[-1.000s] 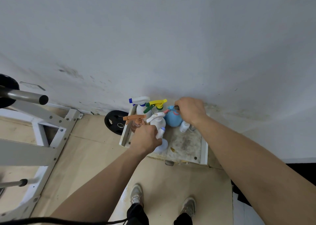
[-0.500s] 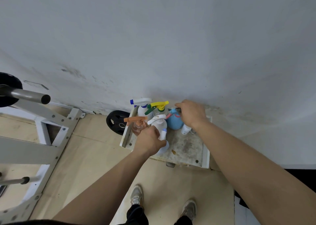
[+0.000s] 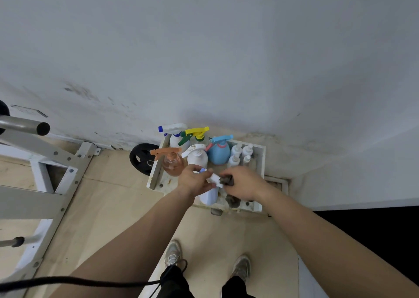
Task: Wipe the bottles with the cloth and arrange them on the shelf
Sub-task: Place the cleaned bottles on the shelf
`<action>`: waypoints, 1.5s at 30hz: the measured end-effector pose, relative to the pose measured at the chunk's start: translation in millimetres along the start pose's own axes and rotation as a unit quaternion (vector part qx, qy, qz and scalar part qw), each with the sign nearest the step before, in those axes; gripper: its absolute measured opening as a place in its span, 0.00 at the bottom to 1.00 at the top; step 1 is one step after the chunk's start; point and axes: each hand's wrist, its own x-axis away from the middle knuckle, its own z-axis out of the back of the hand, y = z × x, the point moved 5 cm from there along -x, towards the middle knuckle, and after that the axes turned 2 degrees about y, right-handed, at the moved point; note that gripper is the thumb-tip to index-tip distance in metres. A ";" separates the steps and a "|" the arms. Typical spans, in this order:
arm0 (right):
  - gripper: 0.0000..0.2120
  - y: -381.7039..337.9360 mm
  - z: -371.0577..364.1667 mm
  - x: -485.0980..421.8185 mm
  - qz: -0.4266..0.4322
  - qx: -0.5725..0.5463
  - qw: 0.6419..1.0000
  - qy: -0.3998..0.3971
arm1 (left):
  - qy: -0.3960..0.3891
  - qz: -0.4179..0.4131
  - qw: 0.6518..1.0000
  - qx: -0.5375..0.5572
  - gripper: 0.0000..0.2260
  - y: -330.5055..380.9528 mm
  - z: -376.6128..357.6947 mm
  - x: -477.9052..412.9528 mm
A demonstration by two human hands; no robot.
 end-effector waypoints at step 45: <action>0.12 10.5 25.9 -51.2 0.028 0.087 0.991 0.101 | -0.036 -0.142 0.967 -0.210 0.15 -13.9 -35.0 -35.1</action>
